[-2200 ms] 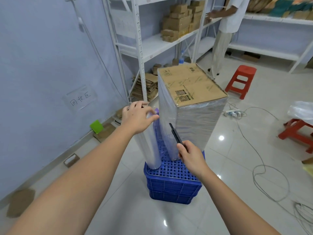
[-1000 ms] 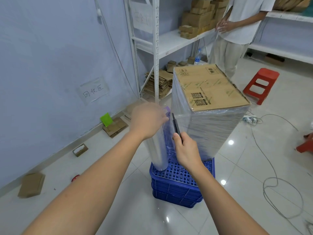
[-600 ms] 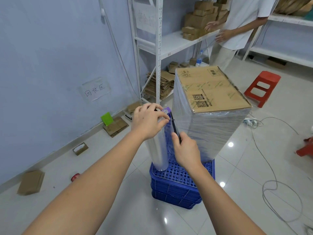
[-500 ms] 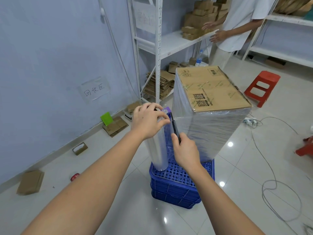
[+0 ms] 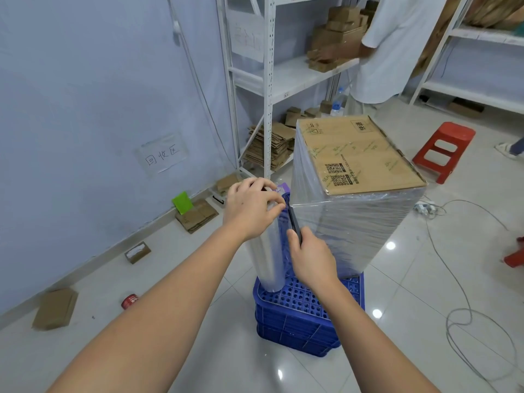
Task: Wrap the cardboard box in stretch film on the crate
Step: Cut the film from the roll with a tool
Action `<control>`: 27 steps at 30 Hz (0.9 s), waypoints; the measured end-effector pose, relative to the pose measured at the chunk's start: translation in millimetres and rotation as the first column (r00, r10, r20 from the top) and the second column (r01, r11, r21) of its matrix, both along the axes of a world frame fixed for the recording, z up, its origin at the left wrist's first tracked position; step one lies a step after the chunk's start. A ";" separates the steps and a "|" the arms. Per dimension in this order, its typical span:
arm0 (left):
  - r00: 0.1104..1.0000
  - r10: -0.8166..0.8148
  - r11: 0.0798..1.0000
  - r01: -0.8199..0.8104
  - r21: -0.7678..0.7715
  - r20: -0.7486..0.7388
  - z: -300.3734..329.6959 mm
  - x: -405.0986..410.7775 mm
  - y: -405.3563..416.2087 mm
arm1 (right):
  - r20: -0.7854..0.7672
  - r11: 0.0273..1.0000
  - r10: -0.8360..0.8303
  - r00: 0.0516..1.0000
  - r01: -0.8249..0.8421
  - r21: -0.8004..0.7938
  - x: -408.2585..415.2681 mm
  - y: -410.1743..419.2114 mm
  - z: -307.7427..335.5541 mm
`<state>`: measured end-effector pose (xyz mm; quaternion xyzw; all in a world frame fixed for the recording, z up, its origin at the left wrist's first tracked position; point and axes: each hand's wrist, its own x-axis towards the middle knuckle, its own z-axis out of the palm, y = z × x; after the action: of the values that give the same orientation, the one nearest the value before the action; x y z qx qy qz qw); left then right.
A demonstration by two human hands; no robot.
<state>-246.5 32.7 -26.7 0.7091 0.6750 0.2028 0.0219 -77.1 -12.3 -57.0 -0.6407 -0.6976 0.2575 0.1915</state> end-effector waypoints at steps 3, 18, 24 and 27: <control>1.000 0.000 1.000 0.000 0.005 0.000 -0.4 1.6 2.0 | 0.040 1.000 0.018 0.999 -0.018 -0.003 -1.6 4.9 6.0; 1.000 -0.010 1.000 0.010 0.006 -0.005 -1.9 5.7 6.9 | 0.182 0.998 0.059 0.982 -0.062 0.014 -1.9 6.3 4.4; 1.000 -0.012 1.000 0.012 0.005 -0.007 -2.1 1.3 4.9 | 0.243 0.996 0.080 0.967 -0.085 0.007 4.1 -14.2 -8.5; 1.000 -0.020 1.000 0.020 0.005 -0.016 -2.7 2.7 4.5 | 0.221 0.998 0.064 0.973 -0.066 0.005 2.3 -9.2 -5.9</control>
<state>-243.8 37.2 -29.4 0.7174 0.6675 0.1989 0.0168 -74.8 -21.5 -63.0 -0.6409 -0.7367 0.1864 0.1084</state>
